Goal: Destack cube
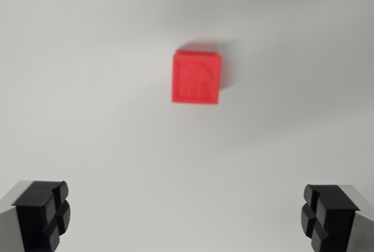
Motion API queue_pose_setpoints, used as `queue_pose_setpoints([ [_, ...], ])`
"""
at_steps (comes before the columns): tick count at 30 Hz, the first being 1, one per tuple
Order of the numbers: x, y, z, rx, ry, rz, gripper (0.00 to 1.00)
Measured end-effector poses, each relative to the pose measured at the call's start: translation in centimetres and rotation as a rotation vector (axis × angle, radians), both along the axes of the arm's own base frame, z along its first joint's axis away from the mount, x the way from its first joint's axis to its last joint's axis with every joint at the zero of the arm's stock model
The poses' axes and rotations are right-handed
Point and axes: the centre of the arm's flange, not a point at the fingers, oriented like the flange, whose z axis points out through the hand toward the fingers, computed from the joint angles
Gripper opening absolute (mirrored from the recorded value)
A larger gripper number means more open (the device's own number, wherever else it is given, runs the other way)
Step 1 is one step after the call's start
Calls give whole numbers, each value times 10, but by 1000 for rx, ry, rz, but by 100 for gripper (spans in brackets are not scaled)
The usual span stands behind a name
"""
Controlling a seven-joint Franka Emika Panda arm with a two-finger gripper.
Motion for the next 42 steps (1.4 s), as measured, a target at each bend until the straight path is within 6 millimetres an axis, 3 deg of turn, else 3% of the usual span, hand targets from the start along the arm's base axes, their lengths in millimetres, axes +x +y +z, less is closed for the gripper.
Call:
queue_pose_setpoints([
  [14, 0, 0, 23, 0, 0, 0, 100],
  [42, 0, 0, 23, -1, 2, 0, 100],
])
